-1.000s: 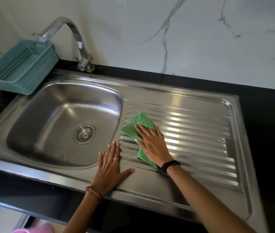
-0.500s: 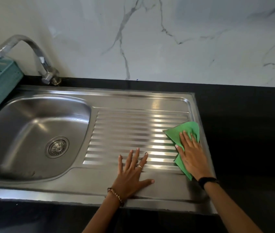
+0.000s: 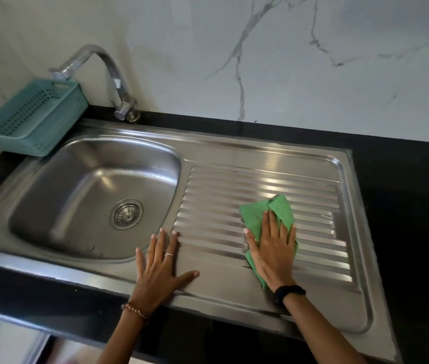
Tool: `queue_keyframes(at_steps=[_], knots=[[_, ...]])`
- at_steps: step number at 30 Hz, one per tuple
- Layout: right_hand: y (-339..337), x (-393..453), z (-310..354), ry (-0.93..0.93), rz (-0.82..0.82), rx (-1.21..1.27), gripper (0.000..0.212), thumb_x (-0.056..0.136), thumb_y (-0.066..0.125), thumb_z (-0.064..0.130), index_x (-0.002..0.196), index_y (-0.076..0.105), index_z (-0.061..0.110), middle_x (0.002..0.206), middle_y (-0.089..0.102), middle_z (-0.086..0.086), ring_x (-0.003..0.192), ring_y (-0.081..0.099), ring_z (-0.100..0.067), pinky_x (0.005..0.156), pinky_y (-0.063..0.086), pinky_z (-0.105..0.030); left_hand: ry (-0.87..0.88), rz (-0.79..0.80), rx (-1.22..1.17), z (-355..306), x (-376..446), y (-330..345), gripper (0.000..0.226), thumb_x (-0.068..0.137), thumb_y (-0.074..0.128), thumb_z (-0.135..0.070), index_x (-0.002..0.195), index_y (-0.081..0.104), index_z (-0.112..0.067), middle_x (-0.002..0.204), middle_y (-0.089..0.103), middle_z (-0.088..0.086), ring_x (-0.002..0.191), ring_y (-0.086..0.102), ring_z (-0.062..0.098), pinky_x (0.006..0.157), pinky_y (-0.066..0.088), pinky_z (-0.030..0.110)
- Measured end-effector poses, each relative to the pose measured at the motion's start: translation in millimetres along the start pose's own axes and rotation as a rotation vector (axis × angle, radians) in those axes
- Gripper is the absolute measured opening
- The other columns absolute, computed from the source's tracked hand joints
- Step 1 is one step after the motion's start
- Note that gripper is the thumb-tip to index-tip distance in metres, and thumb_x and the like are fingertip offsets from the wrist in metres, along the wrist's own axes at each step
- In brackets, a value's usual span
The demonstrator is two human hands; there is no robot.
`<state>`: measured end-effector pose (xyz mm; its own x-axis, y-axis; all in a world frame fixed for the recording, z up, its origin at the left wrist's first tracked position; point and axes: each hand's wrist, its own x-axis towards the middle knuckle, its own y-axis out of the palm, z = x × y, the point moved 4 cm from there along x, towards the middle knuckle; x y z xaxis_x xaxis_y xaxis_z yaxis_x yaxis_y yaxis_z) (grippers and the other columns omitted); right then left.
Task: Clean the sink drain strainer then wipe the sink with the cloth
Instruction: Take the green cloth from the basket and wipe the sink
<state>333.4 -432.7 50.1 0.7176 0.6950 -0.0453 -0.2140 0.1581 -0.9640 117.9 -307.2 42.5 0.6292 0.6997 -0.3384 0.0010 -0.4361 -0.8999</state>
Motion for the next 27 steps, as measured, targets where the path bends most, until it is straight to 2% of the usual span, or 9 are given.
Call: queue_keyframes(at_steps=[4,8,13,18,20,23,27], knots=[[19,15,61,-0.153,0.060,0.004,0.083,0.087,-0.001,0.064,0.147,0.024,0.012,0.152,0.032,-0.006,0.136,0.036,-0.028,0.118,0.006,-0.051,-0.004,-0.046,-0.064,4,-2,-2,0.121,0.042,0.009,-0.098,0.132,-0.029,-0.027,0.142,-0.031,-0.002,0.134,-0.024,0.011,0.114,-0.012,0.043],[37,34,126,-0.310,0.118,0.020,0.067,0.095,0.015,0.055,0.148,0.019,0.015,0.155,0.027,-0.008,0.141,0.026,-0.028,0.116,-0.004,-0.055,-0.022,-0.085,-0.065,6,-2,-1,0.116,0.058,0.037,-0.087,0.131,-0.031,-0.028,0.143,-0.033,0.001,0.134,-0.025,0.011,0.113,-0.014,0.040],[50,42,172,-0.547,0.199,-0.038,0.053,0.099,0.019,0.043,0.147,0.020,0.021,0.156,0.025,-0.004,0.143,0.020,-0.027,0.116,-0.005,-0.054,-0.036,-0.104,-0.090,5,-2,-3,0.122,0.059,0.044,-0.084,0.138,-0.030,-0.026,0.147,-0.033,0.004,0.138,-0.027,0.017,0.114,-0.012,0.040],[48,29,162,-0.752,0.244,-0.084,0.052,0.098,0.020,0.044,0.147,0.019,0.027,0.156,0.022,0.001,0.143,0.020,-0.025,0.118,-0.005,-0.051,-0.034,-0.078,-0.150,6,-2,-4,0.130,0.055,0.052,-0.082,0.129,-0.040,-0.027,0.140,-0.042,0.006,0.138,-0.030,0.022,0.113,-0.014,0.039],[45,18,149,-0.764,0.238,-0.057,0.052,0.098,0.022,0.046,0.147,0.020,0.028,0.155,0.025,0.002,0.141,0.024,-0.024,0.118,-0.003,-0.050,-0.044,-0.080,-0.167,4,-2,-6,0.131,0.048,0.045,-0.088,0.127,-0.041,-0.028,0.140,-0.042,0.003,0.137,-0.031,0.021,0.111,-0.015,0.040],[39,8,117,-0.705,0.211,-0.043,0.055,0.096,0.020,0.050,0.147,0.019,0.031,0.154,0.029,0.003,0.140,0.028,-0.022,0.118,-0.002,-0.050,-0.076,-0.111,-0.195,-6,-3,-4,0.132,0.039,0.035,-0.094,0.128,-0.039,-0.031,0.140,-0.040,-0.001,0.134,-0.031,0.018,0.110,-0.016,0.041],[27,5,55,-0.524,0.184,-0.048,0.062,0.091,0.007,0.057,0.147,0.011,0.033,0.156,0.023,0.005,0.145,0.019,-0.018,0.119,-0.006,-0.045,0.047,-0.067,-0.106,-49,0,12,0.131,0.041,0.030,-0.095,0.127,-0.042,-0.028,0.138,-0.045,0.000,0.132,-0.038,0.021,0.108,-0.023,0.043]])
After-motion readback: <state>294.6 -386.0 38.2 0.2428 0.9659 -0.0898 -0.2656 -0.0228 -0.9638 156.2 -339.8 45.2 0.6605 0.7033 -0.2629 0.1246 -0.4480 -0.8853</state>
